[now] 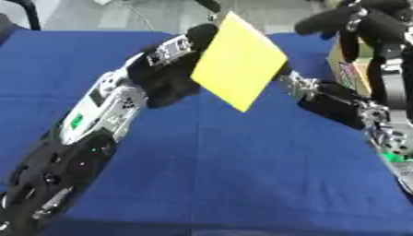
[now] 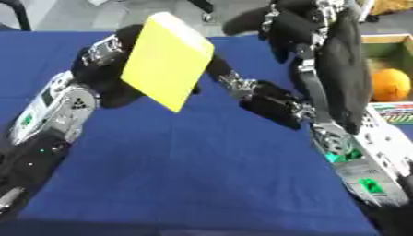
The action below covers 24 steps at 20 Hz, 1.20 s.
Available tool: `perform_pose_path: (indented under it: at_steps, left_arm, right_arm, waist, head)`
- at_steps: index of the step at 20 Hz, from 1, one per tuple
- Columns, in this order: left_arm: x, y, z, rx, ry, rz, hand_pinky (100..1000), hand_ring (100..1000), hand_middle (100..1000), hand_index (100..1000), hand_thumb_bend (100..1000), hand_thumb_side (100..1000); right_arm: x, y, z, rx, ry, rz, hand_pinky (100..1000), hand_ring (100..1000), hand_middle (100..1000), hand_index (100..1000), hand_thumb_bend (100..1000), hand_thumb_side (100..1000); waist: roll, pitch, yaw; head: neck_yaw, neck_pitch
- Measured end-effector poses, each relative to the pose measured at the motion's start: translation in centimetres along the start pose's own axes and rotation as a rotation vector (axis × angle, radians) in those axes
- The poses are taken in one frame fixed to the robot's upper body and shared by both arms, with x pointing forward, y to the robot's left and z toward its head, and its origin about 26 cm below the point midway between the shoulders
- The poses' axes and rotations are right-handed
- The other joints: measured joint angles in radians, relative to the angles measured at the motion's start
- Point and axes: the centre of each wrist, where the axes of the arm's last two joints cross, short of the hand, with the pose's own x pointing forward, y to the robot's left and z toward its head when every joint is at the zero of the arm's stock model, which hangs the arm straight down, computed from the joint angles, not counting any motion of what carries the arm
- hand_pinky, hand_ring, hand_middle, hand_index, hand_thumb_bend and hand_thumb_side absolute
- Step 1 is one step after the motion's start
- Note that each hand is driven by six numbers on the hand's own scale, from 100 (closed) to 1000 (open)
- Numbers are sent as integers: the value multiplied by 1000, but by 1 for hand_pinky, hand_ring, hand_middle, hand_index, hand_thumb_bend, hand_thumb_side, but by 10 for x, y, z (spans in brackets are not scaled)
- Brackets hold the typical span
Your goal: Pick up the objects with one hand, pass them to the other hand, and then place them into the box on the other side of the table.
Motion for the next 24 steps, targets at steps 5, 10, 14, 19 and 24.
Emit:
perform_pose_path:
  at_steps: [5,10,14,19,24]
  left_arm:
    - [-2,9,3,55,-4,-15,744,517,466,515,100,454]
    - [1,21,7,126,-57,-27,742,517,467,516,100,448]
    - [3,25,8,163,-116,-14,740,518,469,519,100,444]
    - [5,25,5,181,-180,10,739,520,470,522,100,442]
    - [3,23,1,173,-199,35,740,520,470,522,100,445]
  right_arm:
    - [2,2,4,92,-33,-27,510,484,208,767,574,240]
    - [3,3,7,140,-36,-41,562,534,237,814,596,276]
    - [4,4,9,180,-32,-55,593,575,254,838,611,296]
    - [5,5,9,252,-23,-94,606,599,274,850,616,300]
    - [5,5,8,285,-6,-123,600,596,287,852,624,312]
  waist:
    - [0,0,-1]
    - [0,0,-2]
    - [0,0,-3]
    - [0,0,2]
    - [0,0,6]
  head:
    - [3,0]
    - [3,0]
    - [1,0]
    - [-15,0]
    - [-29,0]
